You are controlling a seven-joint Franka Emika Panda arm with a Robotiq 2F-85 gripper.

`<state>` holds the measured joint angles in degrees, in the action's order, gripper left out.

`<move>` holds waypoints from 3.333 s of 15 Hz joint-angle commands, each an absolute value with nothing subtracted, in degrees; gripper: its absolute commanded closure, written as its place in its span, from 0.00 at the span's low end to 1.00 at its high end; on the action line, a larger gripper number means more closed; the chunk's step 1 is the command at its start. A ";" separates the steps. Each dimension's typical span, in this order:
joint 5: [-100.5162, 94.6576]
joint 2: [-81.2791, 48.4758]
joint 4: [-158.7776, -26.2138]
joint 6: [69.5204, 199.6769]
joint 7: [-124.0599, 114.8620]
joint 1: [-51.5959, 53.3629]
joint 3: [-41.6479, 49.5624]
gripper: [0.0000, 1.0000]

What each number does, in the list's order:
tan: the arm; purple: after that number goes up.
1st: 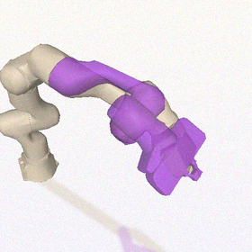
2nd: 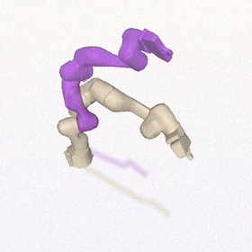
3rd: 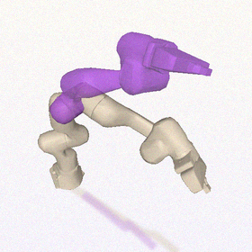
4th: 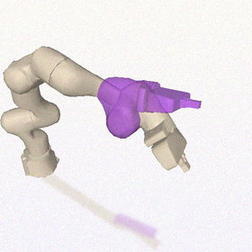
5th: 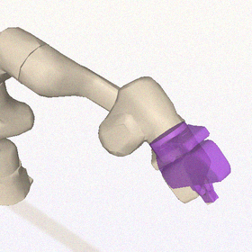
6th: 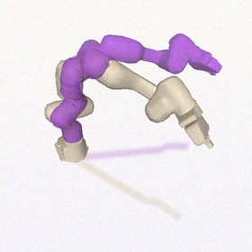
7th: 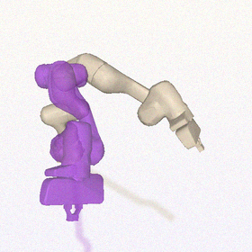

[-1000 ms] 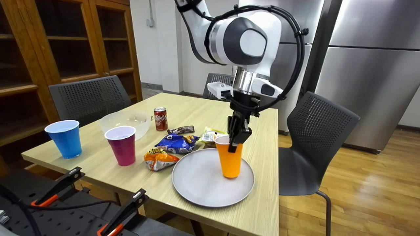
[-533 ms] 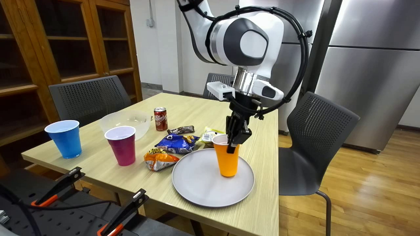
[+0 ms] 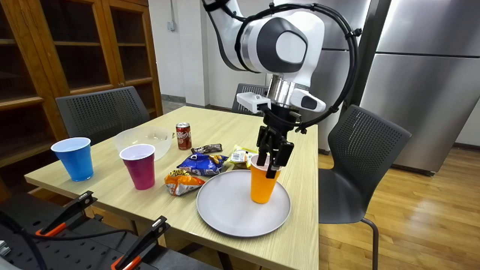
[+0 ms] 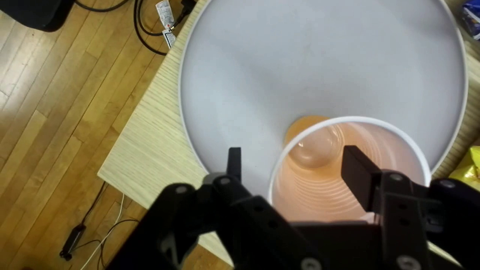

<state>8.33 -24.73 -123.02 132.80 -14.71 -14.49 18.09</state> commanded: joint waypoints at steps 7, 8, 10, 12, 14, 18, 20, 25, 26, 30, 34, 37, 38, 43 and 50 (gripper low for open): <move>2.75 -13.14 -129.19 132.88 -11.74 -14.38 18.70 0.00; 2.02 -11.90 -129.72 133.01 -11.64 -14.21 18.57 0.00; 0.63 -9.64 -130.68 133.67 -11.69 -13.67 18.14 0.00; -0.85 -7.80 -131.46 134.43 -12.09 -12.90 17.51 0.00; -2.76 -6.36 -132.10 135.14 -12.63 -11.79 16.71 0.00; -4.34 -7.69 -130.59 135.07 -12.61 -11.18 15.52 0.00; -5.50 -6.83 -131.29 135.56 -12.66 -10.18 14.69 0.00; -5.86 -6.40 -131.78 135.84 -12.66 -9.98 14.65 0.00; -5.87 -6.40 -131.79 135.86 -12.66 -9.98 14.66 0.00; -5.88 -6.40 -131.82 135.91 -12.66 -9.98 14.66 0.00; 1.40 -8.35 -130.79 136.13 -13.31 -9.50 13.10 0.00; 5.75 -10.43 -129.45 136.52 -14.43 -9.03 11.76 0.00; 6.94 -11.33 -128.65 136.70 -14.69 -8.89 11.35 0.00; 11.63 -17.56 -122.11 136.47 -18.67 -8.30 10.03 0.00; 17.01 -28.09 -109.76 134.96 -27.30 -7.57 9.73 0.00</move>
<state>15.35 -23.15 -116.29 136.90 -22.95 -7.59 10.13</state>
